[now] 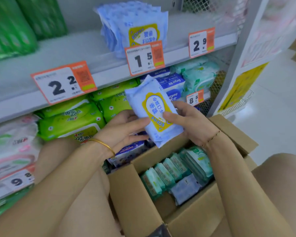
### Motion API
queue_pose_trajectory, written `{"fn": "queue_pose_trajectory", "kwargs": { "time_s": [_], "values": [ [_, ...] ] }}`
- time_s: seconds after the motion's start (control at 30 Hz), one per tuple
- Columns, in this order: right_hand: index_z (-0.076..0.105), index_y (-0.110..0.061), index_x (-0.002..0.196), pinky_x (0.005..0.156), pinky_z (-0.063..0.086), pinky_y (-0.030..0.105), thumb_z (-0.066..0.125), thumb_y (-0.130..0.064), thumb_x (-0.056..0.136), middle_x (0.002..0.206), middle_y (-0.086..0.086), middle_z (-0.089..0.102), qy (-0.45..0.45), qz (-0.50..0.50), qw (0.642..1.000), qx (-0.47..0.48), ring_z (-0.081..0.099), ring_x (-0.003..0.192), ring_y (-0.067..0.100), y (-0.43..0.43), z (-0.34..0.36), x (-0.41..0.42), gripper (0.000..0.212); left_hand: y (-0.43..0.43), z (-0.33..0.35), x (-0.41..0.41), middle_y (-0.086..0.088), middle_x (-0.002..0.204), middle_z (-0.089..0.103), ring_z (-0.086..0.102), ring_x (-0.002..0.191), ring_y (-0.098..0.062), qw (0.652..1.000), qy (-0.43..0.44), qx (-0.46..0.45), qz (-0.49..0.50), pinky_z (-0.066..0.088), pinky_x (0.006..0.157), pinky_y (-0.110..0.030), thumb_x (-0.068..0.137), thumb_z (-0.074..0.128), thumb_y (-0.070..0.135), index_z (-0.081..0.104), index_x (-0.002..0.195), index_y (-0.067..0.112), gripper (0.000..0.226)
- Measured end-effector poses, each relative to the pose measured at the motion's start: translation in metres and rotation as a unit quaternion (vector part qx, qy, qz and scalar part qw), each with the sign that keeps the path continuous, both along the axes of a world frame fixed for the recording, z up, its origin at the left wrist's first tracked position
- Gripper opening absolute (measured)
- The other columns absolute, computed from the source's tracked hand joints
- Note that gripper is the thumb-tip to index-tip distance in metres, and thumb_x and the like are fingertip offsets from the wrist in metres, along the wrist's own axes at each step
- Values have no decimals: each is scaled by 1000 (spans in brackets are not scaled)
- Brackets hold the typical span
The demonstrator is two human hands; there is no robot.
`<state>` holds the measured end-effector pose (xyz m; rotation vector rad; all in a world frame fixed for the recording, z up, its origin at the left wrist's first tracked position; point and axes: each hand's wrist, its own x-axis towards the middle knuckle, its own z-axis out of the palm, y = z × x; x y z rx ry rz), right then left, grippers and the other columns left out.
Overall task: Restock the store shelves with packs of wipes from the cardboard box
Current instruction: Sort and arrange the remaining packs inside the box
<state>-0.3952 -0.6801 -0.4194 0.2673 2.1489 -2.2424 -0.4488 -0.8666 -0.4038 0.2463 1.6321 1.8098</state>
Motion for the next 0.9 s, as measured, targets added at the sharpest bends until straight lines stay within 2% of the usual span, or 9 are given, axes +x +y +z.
{"fn": "queue_pose_trajectory", "kwargs": {
  "time_s": [0.1, 0.23, 0.37, 0.47, 0.57, 0.63, 0.73, 0.8, 0.9],
  "values": [
    [58, -10, 104, 79, 58, 39, 59, -12, 89, 102, 10, 69, 20, 46, 998, -30, 68, 85, 22, -19, 30, -10, 15, -11, 28, 4, -5, 107, 68, 69, 85, -13, 992, 113, -54, 2, 60, 71, -34, 80, 67, 1, 50, 119, 7, 43],
    [58, -15, 103, 66, 59, 37, 63, -14, 87, 91, 6, 68, 46, 56, 994, 85, 68, 69, 17, -32, 83, -29, 17, -37, 80, -19, -15, 114, 65, 67, 96, -24, 977, 187, -99, 28, 57, 76, -41, 77, 73, 14, 50, 117, 7, 46],
    [46, -16, 114, 59, 57, 34, 67, -1, 82, 78, 5, 60, 133, -6, 986, 99, 65, 57, 20, -46, 132, -53, 41, -51, 131, -45, -7, 99, 62, 64, 69, -16, 954, 266, -113, 78, 55, 52, -31, 82, 67, 18, 52, 108, 19, 30],
    [40, -18, 109, 52, 57, 33, 62, 8, 83, 72, 6, 57, 165, -26, 985, 41, 64, 48, 15, -58, 156, -74, 43, -57, 165, -67, -8, 103, 65, 63, 88, -23, 911, 365, -177, 75, 54, 71, -37, 64, 71, 34, 57, 108, 18, 49],
    [44, -10, 115, 48, 51, 26, 64, 0, 84, 67, 5, 60, 184, -103, 970, 125, 60, 44, 9, -63, 170, -103, 39, -58, 183, -96, -12, 94, 65, 59, 83, -20, 914, 359, -174, 68, 49, 72, -35, 60, 68, 23, 59, 86, 16, 28],
    [53, -13, 118, 65, 46, 28, 61, -15, 87, 84, 6, 69, 187, -194, 899, 345, 63, 68, 16, -56, 176, -125, 33, -53, 188, -123, -15, 84, 60, 56, 74, -13, 906, 371, -164, 121, 46, 66, -26, 62, 69, 18, 58, 83, 9, 26],
    [55, -24, 123, 91, 38, 34, 51, -33, 90, 122, 2, 61, 151, -203, 760, 598, 50, 114, 27, -43, 178, -151, 34, -36, 187, -176, -12, 93, 54, 50, 83, -12, 817, 457, -214, 279, 41, 65, -23, 74, 73, 8, 55, 108, 0, 39],
    [52, -27, 127, 103, 30, 39, 48, -42, 90, 134, 3, 52, 118, -136, 741, 647, 41, 126, 28, -40, 172, -165, 40, -16, 189, -207, -20, 103, 59, 53, 89, -19, 790, 483, -215, 310, 38, 72, -23, 78, 65, 3, 55, 109, 3, 32],
    [54, -29, 123, 106, 25, 43, 40, -51, 92, 136, -1, 49, 79, -101, 753, 645, 35, 131, 26, -39, 159, -174, 41, 15, 185, -253, -23, 117, 61, 59, 108, -32, 762, 517, -268, 283, 40, 76, -30, 80, 57, 7, 57, 111, -2, 32]
  ]
}}
